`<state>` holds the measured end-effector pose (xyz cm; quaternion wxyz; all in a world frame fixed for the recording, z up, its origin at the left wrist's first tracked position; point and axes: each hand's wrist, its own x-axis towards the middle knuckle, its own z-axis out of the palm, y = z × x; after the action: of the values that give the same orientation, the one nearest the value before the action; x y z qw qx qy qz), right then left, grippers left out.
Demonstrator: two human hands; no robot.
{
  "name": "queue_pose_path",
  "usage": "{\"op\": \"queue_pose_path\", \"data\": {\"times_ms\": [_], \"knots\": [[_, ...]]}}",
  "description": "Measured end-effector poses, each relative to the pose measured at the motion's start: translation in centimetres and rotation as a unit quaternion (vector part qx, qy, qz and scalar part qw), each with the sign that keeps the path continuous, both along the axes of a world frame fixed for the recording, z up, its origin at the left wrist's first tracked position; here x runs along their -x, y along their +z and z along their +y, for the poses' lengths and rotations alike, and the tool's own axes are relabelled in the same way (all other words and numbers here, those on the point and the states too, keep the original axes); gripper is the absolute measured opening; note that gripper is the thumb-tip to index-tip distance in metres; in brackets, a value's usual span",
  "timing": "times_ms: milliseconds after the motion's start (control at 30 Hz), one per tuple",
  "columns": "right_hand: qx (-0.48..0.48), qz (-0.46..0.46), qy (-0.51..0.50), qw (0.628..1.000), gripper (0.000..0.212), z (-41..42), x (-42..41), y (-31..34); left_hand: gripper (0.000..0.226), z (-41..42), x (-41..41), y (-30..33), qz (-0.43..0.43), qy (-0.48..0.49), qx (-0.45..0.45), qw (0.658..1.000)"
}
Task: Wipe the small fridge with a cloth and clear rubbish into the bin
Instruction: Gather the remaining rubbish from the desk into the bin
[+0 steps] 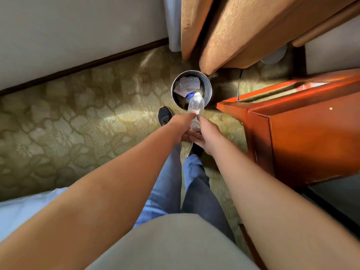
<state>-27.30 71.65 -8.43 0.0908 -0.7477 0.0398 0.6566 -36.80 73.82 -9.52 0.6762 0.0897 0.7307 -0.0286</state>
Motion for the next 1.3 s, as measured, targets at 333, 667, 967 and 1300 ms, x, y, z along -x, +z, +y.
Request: {"op": "queue_pose_path", "data": {"times_ms": [333,667,967,1300], "knots": [[0.026,0.018,-0.082,0.996,0.017,2.6,0.9,-6.3,0.035,3.1,-0.6,-7.4,0.016,-0.034,0.003,0.999],[0.030,0.031,-0.054,0.998,0.016,0.9,-0.3,-3.9,0.037,1.0,-1.0,-3.7,-0.002,0.015,-0.035,0.999],[-0.059,0.017,-0.010,0.998,0.020,-2.9,-4.2,4.4,0.017,-3.8,-3.5,5.8,0.012,0.064,-0.063,0.996],[-0.144,0.057,-0.091,0.984,0.034,-12.7,-8.1,15.8,0.034,-12.7,-7.0,16.8,-0.014,0.072,-0.151,0.986]]}}
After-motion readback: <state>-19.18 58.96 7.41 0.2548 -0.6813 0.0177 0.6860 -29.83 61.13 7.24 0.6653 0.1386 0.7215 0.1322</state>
